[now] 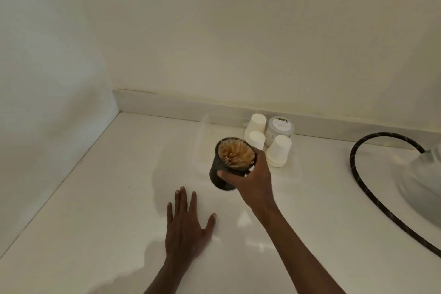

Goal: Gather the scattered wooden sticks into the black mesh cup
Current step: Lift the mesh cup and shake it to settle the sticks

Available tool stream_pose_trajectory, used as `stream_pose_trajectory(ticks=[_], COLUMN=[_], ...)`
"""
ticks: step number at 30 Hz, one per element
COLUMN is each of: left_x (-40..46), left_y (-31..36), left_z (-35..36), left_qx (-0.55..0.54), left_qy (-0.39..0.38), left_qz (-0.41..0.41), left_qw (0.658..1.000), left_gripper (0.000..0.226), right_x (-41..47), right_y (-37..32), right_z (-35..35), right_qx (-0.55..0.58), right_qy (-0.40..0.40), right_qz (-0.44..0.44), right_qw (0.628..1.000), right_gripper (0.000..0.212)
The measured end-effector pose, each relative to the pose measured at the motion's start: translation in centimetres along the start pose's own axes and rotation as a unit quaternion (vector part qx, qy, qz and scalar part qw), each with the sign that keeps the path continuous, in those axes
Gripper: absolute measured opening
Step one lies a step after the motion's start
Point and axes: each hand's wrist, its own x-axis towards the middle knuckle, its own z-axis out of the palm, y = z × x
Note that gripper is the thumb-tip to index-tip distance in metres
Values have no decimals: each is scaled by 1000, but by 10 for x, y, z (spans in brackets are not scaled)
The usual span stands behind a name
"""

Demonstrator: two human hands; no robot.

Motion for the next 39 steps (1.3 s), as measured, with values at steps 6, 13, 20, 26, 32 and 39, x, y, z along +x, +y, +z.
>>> stream_pose_trajectory(ticks=[6, 13, 20, 26, 32, 39], left_x=[0, -1, 0, 2, 4, 3], left_y=[-2, -3, -2, -1, -2, -4], left_z=[2, 3, 4, 8, 11, 11], left_qx=[2, 8, 8, 21, 24, -6], left_qy=[4, 10, 10, 1, 6, 26], left_qz=[-1, 3, -3, -16, -15, -2], left_qw=[1000, 1000, 1000, 1000, 1000, 1000], left_gripper=[94, 92, 95, 98, 97, 95], right_x=[-15, -19, -6, 6, 23, 71], right_y=[7, 4, 4, 6, 6, 1], right_z=[-1, -6, -20, -17, -10, 9], right_qx=[-2, -8, -21, -21, -12, -22], right_qy=[-26, -55, -37, -35, -27, -4], right_qz=[10, 0, 11, 9, 7, -19], right_qw=[1000, 998, 999, 999, 1000, 1000], right_gripper=[82, 83, 79, 78, 80, 91])
